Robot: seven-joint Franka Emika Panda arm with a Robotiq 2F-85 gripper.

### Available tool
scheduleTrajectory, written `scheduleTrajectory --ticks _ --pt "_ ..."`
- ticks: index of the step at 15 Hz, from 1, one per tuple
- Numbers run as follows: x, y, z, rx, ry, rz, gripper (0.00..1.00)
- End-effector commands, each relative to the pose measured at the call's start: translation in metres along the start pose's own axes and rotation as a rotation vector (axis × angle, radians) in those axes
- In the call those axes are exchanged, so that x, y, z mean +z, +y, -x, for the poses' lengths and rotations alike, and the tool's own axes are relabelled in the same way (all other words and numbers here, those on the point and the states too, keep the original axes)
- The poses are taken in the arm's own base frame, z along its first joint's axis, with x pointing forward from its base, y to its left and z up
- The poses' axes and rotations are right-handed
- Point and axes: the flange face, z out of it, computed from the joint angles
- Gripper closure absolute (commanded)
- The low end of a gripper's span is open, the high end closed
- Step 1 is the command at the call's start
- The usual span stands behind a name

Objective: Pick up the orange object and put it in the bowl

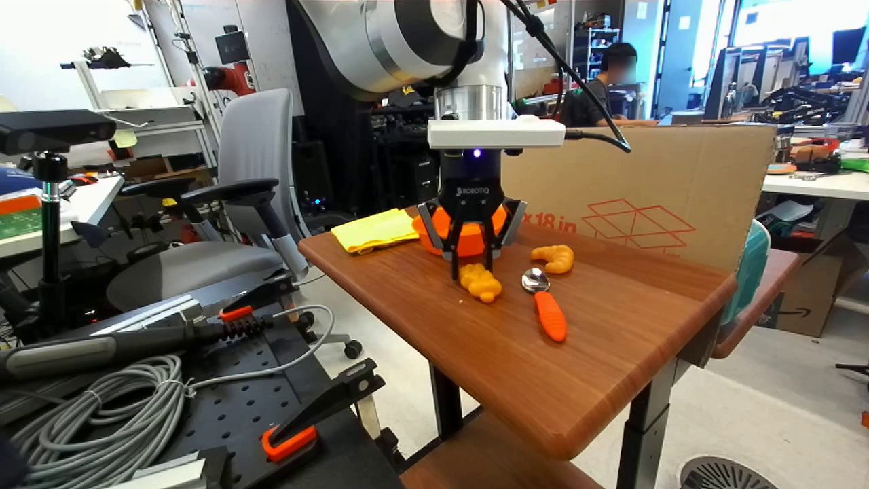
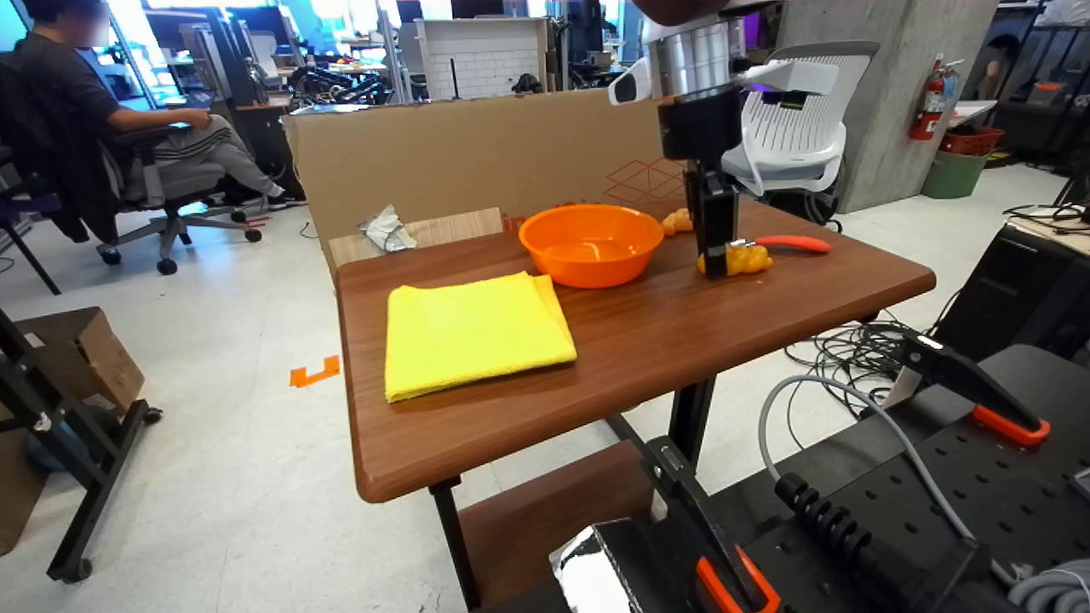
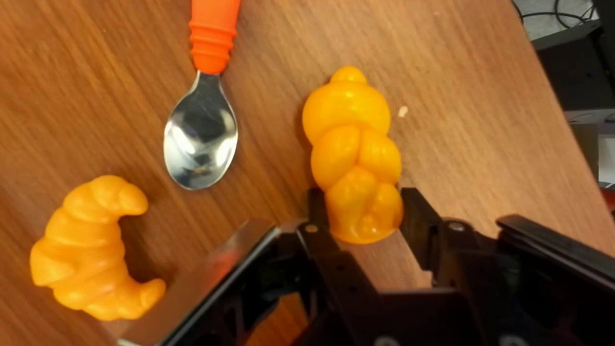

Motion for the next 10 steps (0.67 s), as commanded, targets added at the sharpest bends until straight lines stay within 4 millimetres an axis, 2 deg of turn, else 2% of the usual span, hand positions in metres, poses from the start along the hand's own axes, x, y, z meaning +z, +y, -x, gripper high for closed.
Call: scheduleTrajectory --ticks 1,10 --pt "0.0 0.003 -0.004 0.012 -0.001 -0.007 0.83" --pt "-0.022 -0.009 0.013 0.042 0.036 0.032 0.83"
